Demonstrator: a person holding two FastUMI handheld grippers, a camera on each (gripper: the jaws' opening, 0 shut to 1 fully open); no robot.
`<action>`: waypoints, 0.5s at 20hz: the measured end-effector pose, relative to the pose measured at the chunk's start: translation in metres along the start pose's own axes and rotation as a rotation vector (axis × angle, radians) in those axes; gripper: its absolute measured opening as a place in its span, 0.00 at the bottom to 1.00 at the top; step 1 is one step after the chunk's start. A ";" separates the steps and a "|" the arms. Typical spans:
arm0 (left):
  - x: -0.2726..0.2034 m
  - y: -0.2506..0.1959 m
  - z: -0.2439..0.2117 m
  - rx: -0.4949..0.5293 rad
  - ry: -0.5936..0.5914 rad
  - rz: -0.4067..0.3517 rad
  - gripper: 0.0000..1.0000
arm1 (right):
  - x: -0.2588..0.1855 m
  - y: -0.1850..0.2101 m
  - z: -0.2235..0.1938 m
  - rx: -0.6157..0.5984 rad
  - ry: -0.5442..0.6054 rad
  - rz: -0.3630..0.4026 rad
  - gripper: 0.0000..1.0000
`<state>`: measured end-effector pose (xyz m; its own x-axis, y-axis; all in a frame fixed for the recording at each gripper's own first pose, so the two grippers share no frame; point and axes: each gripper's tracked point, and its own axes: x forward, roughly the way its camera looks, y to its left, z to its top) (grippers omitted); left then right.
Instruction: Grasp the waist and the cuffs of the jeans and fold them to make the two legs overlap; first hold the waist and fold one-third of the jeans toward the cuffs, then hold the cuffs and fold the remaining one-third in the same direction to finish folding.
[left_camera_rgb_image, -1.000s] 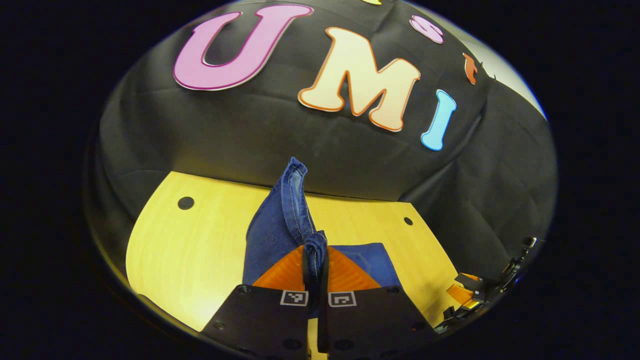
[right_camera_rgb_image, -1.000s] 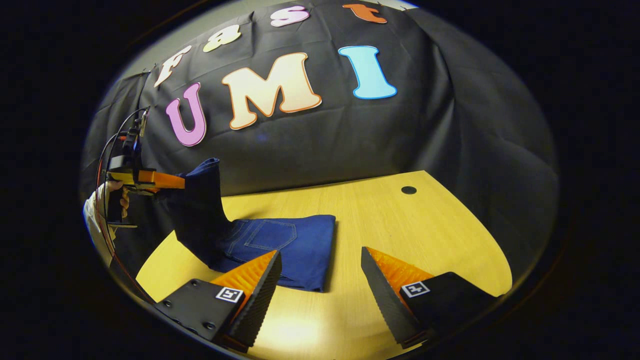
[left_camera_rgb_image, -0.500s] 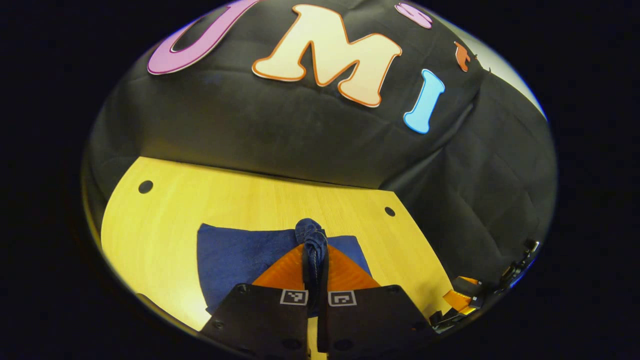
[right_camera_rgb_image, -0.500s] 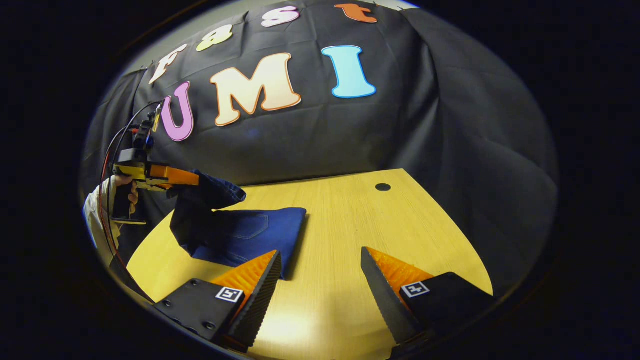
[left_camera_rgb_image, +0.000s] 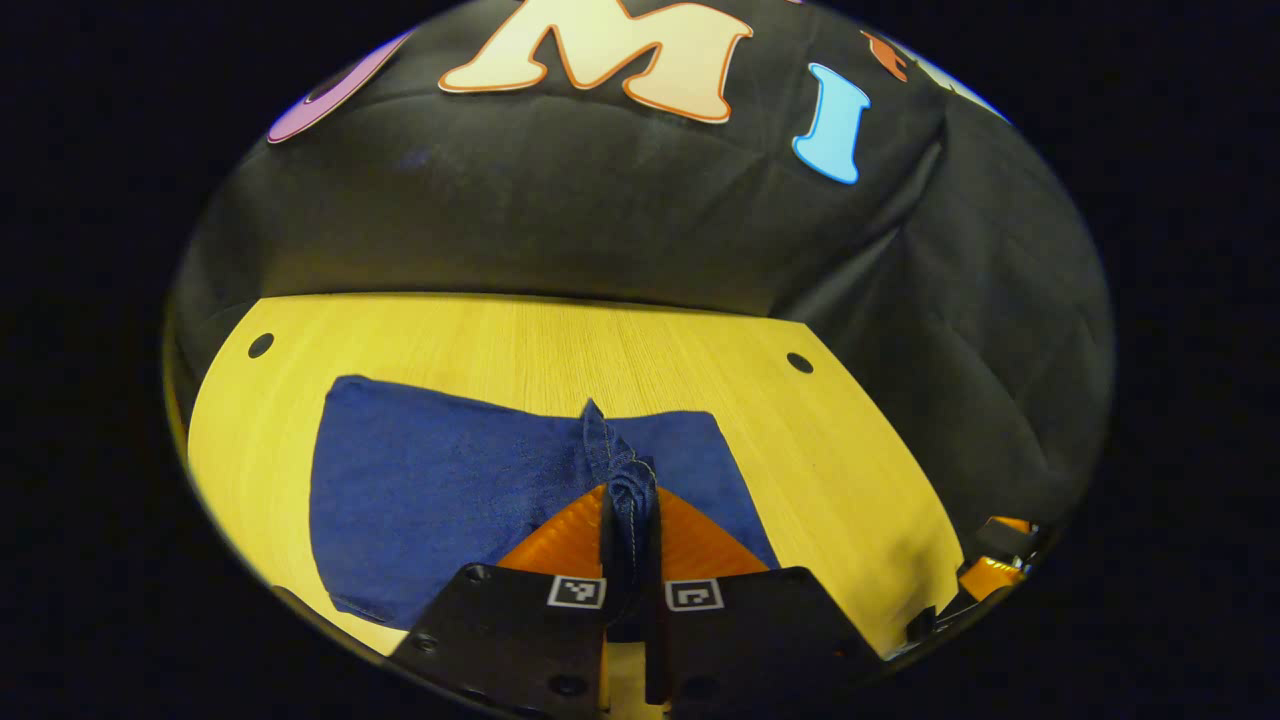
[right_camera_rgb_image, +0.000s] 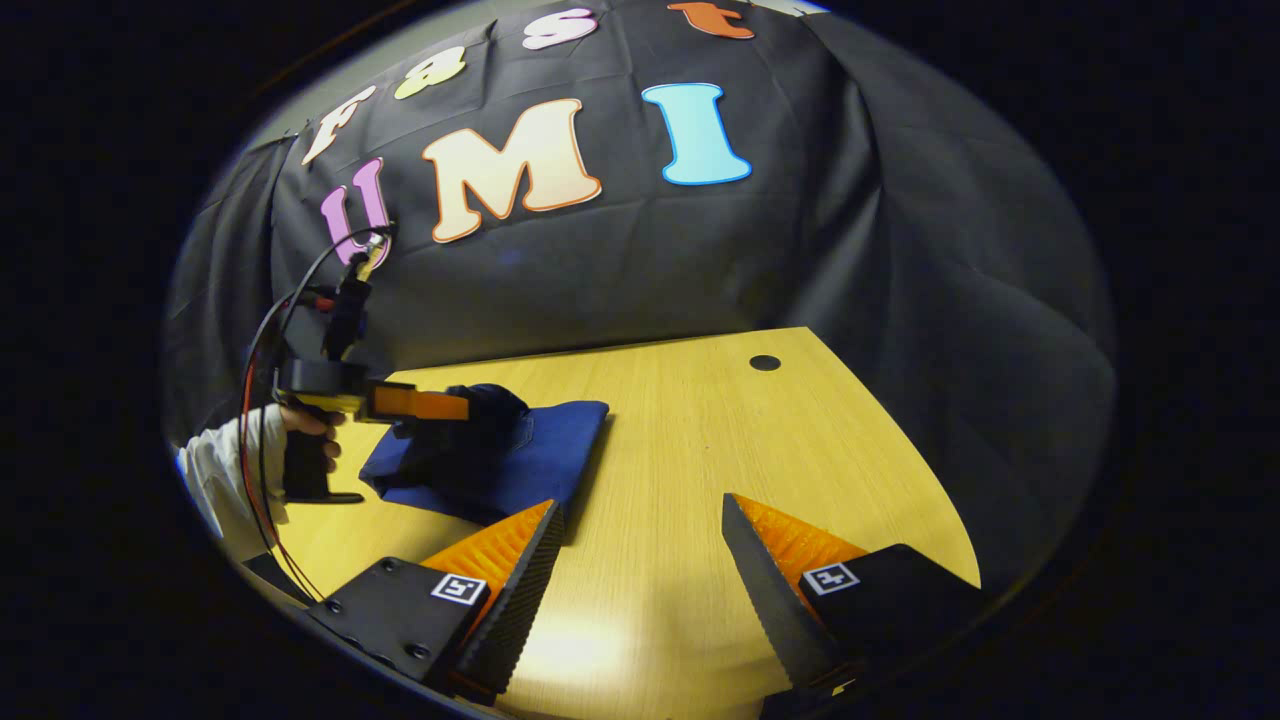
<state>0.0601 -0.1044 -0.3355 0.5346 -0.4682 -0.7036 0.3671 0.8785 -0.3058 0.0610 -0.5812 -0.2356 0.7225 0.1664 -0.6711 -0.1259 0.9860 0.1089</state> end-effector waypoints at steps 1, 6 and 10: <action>-0.001 -0.009 -0.005 -0.041 -0.005 -0.041 0.06 | 0.000 0.004 0.000 -0.004 -0.001 0.014 0.99; -0.065 0.003 0.036 -0.035 -0.214 0.038 0.97 | -0.012 0.036 0.030 -0.027 -0.095 0.049 0.99; -0.171 0.030 0.066 0.106 -0.412 0.132 0.96 | -0.044 0.082 0.087 -0.026 -0.281 0.066 0.99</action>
<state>0.0298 -0.0045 -0.1818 0.8327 -0.3706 -0.4113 0.3402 0.9286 -0.1479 0.0780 -0.5066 -0.1338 0.8718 0.2291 -0.4330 -0.1939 0.9731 0.1247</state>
